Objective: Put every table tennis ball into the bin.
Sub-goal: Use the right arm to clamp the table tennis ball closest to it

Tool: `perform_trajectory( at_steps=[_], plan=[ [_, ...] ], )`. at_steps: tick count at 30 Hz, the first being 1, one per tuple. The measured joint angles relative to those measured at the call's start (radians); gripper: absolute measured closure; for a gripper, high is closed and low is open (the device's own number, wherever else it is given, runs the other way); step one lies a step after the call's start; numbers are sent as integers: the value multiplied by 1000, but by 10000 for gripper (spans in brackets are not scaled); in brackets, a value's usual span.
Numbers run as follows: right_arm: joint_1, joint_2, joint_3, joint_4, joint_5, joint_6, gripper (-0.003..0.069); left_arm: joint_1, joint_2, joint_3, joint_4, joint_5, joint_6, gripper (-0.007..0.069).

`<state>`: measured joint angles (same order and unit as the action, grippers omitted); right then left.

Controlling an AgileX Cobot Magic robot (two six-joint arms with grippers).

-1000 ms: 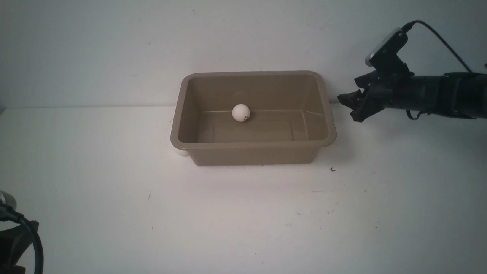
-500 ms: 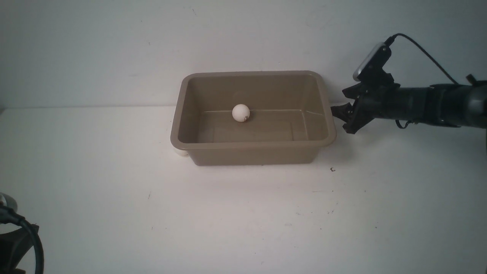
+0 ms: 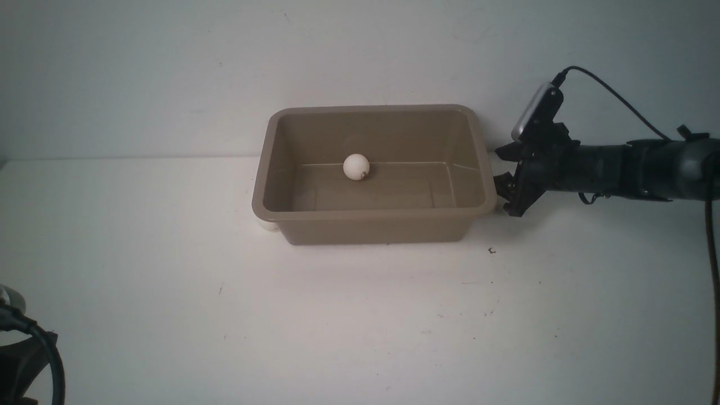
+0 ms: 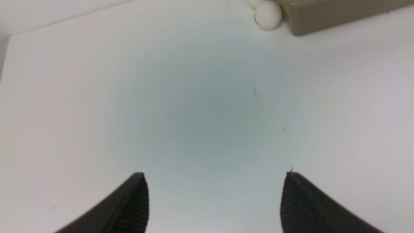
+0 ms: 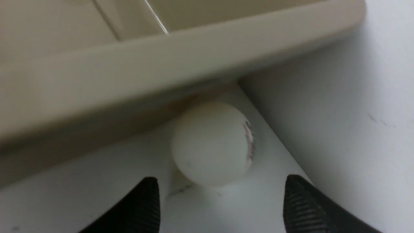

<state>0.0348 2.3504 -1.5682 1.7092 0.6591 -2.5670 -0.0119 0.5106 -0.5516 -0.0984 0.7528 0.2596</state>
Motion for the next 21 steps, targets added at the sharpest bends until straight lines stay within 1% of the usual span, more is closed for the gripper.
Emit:
perform_trajectory(
  at_steps=[7, 15, 21],
  plan=[
    [38, 0, -1, 1, -33, -33, 140, 0, 0, 0, 0, 9, 0, 134],
    [54, 5, -4, 6, -59, -75, 137, 0, 0, 0, 0, 32, 0, 134],
    [59, 30, -57, 5, -82, -85, 137, 0, 0, 0, -1, 37, 0, 134]
  ],
)
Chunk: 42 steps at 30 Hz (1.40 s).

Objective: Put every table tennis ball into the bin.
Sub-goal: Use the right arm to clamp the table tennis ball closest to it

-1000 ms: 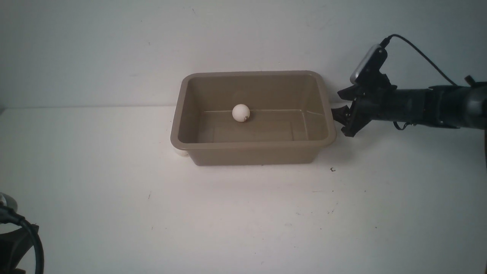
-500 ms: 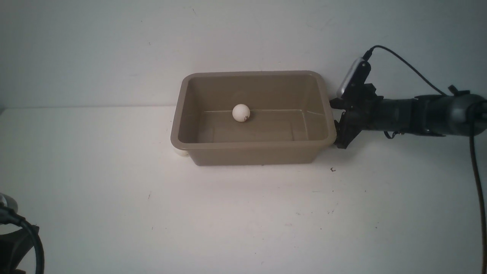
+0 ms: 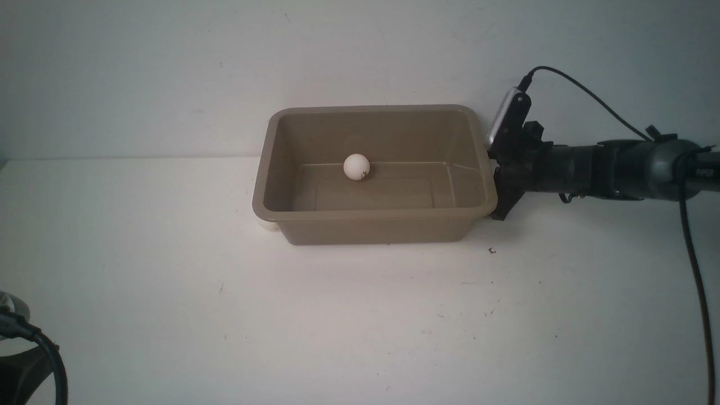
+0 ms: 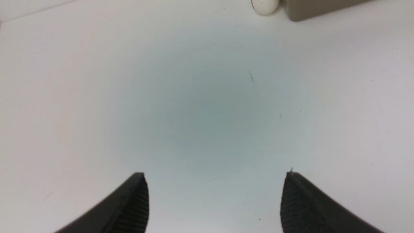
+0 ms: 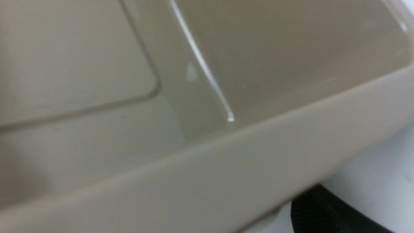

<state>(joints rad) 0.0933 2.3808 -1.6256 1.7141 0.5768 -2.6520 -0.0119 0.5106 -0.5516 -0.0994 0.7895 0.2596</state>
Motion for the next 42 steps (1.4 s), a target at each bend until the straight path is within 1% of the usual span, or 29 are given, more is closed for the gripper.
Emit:
perform_trajectory(
  at_steps=[3, 9, 12, 14, 17, 18, 26, 30, 33, 34, 35, 37, 40, 41, 42],
  plan=[
    [0, 20, -34, 0, -14, 37, 137, 0, 0, 0, 0, 2, 0, 134],
    [0, 32, -46, 13, -13, 63, 138, 0, 0, 0, 0, 4, 0, 134],
    [0, 33, -46, 14, -13, 65, 160, 0, 0, 0, 0, 4, 0, 134],
    [0, 33, -46, 14, -13, 66, 199, 0, 0, 0, 0, 4, 0, 134],
    [0, 37, -46, 14, -14, 66, 291, 0, 0, 0, 0, 4, 0, 134],
    [0, 38, -46, 14, -13, 66, 311, 0, 0, 0, 0, 4, 0, 134],
    [-3, 36, -46, 15, -24, 65, 312, 0, 0, 0, 1, 4, 0, 134],
    [-24, 20, -45, 8, -37, 71, 312, 0, 0, 0, 1, 4, 0, 134],
    [-45, -7, -45, 8, -41, 99, 312, 0, 0, 0, 2, 4, 0, 134],
    [-64, -33, -45, 8, -41, 138, 312, 0, 0, 0, 2, 4, 0, 134],
    [-66, -36, -45, 8, -41, 143, 312, 0, 0, 0, 2, 4, 0, 134],
    [-88, -71, -45, -4, -25, 224, 312, 0, 0, 0, 2, 4, 0, 134],
    [-104, -97, -45, -67, 10, 299, 312, 0, 0, 0, 2, 4, 0, 134],
    [-113, -120, -45, -136, 41, 386, 312, 0, 0, 0, 2, 4, 0, 134],
    [-115, -128, -45, -167, 60, 421, 312, 0, 0, 0, 2, 4, 0, 134]
  ],
)
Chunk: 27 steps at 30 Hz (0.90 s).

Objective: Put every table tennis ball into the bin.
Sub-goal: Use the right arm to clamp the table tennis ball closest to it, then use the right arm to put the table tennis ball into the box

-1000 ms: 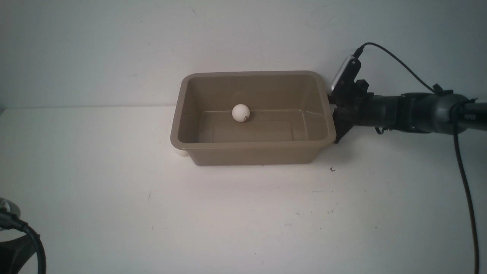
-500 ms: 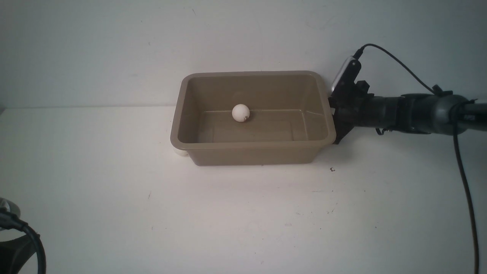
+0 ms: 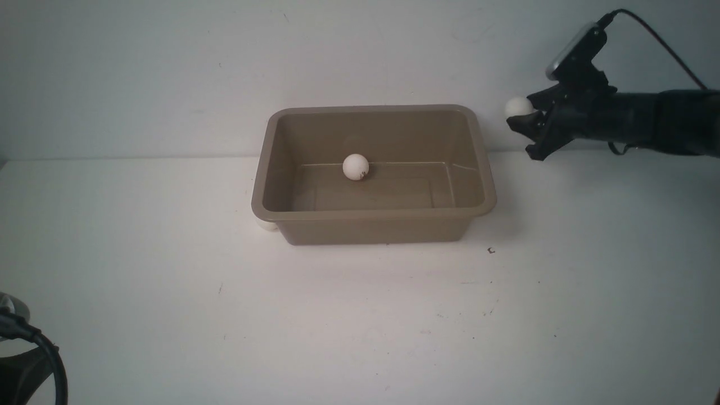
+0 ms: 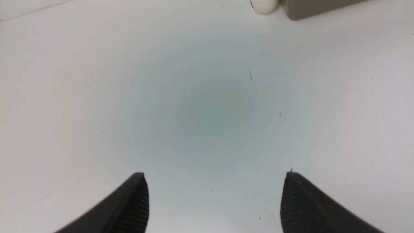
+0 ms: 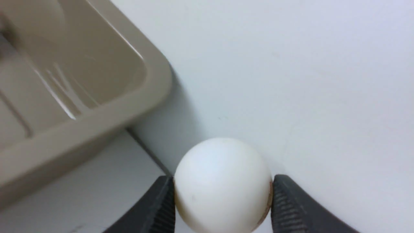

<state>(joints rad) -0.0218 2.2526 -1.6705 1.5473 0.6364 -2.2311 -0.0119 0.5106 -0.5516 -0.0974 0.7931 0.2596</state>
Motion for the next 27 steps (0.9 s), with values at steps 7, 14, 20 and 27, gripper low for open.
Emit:
perform_trajectory(
  at_steps=[7, 14, 20, 27],
  plan=[
    [-1, -23, 0, -165, 292, 154, 312, 0, 0, 0, 0, 0, 0, 134],
    [33, -23, 0, -165, 514, 209, 312, 0, 0, 0, 0, 0, 0, 134],
    [57, -23, 0, -187, 522, 244, 312, 0, 0, 0, 0, 0, 0, 134],
    [67, -23, 0, -123, 479, 281, 204, 0, 0, 0, 0, 0, 0, 134]
  ],
)
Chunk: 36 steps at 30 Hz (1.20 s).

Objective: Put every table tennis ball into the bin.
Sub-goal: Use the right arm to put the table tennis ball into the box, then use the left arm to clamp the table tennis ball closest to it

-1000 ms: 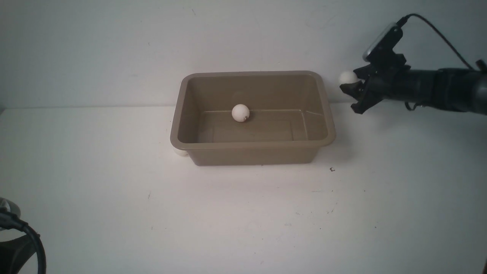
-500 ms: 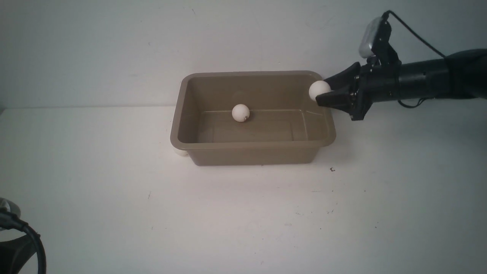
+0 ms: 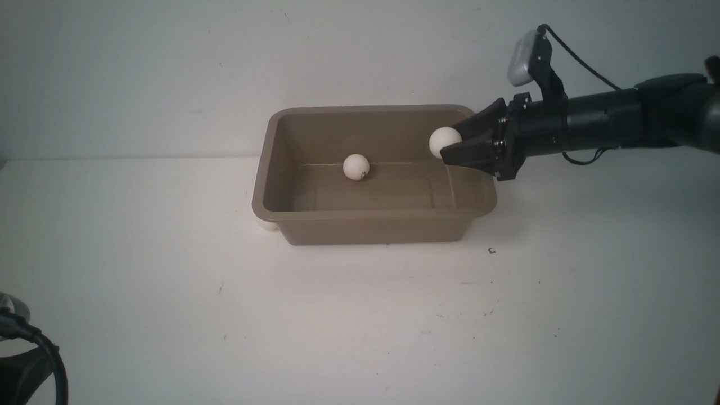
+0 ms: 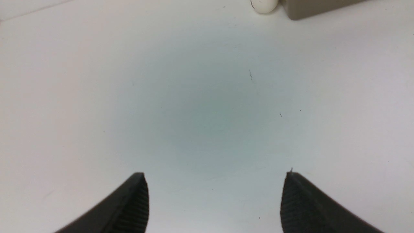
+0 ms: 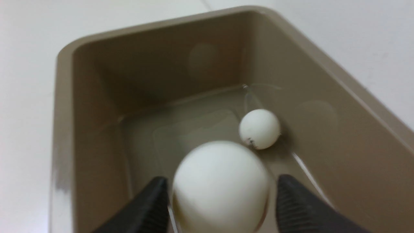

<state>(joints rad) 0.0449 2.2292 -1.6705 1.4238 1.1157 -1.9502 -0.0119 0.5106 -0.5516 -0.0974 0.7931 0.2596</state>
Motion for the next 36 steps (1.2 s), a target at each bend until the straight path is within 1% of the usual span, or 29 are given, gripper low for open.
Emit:
perform_trajectory(
  at_steps=[4, 7, 9, 11, 14, 17, 20, 21, 24, 25, 27, 28, 30, 33, 35, 36],
  plan=[
    [-4, -15, 1, 63, -35, -7, 77, 0, 0, 0, 0, 0, 0, 134],
    [-18, -54, 1, 106, -56, -17, 63, 0, 0, 0, 0, 0, 0, 134],
    [-42, -98, 1, 152, -87, -31, 68, 0, 0, 0, -1, 0, 0, 134],
    [-65, -145, 1, 173, -121, -35, 73, 0, 0, 0, -2, 0, 0, 134],
    [-125, -247, 1, 173, -206, -20, 78, 0, 0, 0, -4, 0, 0, 134],
    [-147, -306, 1, 153, -254, 10, 78, 0, 0, 0, -5, 0, 0, 134],
    [-160, -425, 1, 87, -327, 84, 78, 0, 0, 0, -7, -5, 0, 134],
    [-160, -445, 1, 71, -337, 107, 78, 0, 0, 0, -7, -6, 0, 134],
    [-159, -549, 1, -33, -357, 207, 78, 0, 0, 0, -7, -12, 0, 134],
    [-159, -555, 1, -47, -360, 213, 78, 0, 0, 0, -7, -13, 0, 134],
    [-159, -628, 1, -122, -369, 288, 78, 0, 0, 0, -11, -12, 0, 134],
    [-159, -646, 1, -140, -369, 302, 78, 0, 0, 0, -13, -12, 0, 134],
    [-159, -699, 1, -193, -357, 390, 80, 0, 0, 0, -27, -13, 0, 134],
    [-158, -764, 1, -250, -291, 534, 80, 0, 0, 0, -41, -14, 0, 134],
    [-151, -781, 1, -291, -266, 588, 80, 0, 0, 0, -49, -14, 0, 134],
    [-143, -797, 1, -364, -248, 652, 80, 0, 0, 0, -55, -14, 0, 134]
  ],
)
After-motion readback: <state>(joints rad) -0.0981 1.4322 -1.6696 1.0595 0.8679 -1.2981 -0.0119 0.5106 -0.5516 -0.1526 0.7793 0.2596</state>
